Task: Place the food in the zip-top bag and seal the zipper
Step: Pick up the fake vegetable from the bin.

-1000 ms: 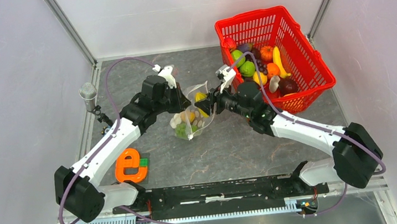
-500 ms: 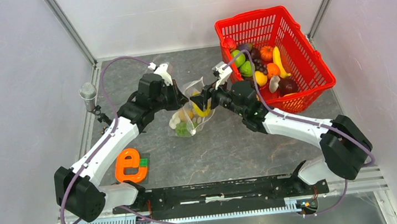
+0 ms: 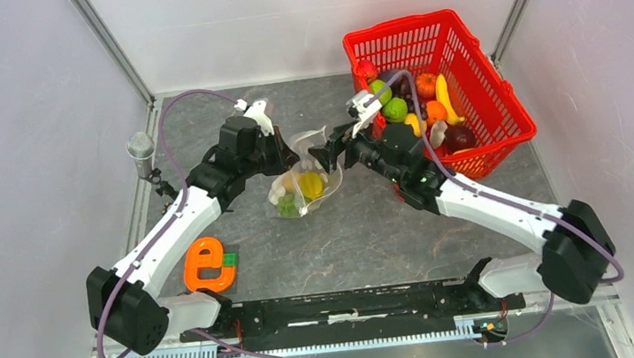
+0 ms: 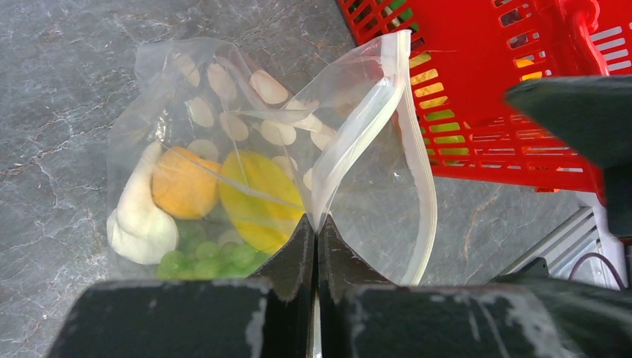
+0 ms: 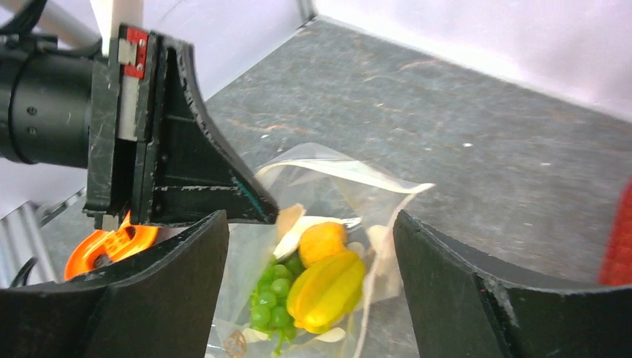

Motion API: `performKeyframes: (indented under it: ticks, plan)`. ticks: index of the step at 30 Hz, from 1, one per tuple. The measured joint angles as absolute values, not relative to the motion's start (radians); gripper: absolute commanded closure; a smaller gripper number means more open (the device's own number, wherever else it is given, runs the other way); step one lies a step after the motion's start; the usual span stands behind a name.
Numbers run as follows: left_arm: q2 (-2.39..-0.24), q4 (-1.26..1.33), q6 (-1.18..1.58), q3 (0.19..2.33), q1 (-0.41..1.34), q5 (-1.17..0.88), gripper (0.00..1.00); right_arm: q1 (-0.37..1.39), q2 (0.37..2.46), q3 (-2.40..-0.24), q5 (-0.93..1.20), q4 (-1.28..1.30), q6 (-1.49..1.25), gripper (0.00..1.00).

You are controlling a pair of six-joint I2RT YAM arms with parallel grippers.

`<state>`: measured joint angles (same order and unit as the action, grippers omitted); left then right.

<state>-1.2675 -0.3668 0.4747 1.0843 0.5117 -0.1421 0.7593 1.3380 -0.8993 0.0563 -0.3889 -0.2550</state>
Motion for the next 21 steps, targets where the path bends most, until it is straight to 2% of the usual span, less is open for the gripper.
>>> performKeyframes:
  ticks: [5,9,15,21]
  plan:
    - [-1.267,-0.366,0.475,1.084,0.512,-0.143,0.98,0.747,1.235,-0.958,-0.164,-0.249,-0.222,0.11]
    - [-1.267,-0.364,0.475,1.084,0.512,-0.154,0.98,0.667,1.196,-1.032,-0.317,-0.129,-0.224,0.13]
    - [-1.266,-0.364,0.475,1.084,0.512,-0.173,0.98,0.413,1.217,-1.088,-0.358,0.078,-0.242,0.16]
    - [-1.257,-0.364,0.475,1.083,0.512,-0.191,0.98,0.25,1.425,-1.179,-0.318,0.271,-0.239,0.27]
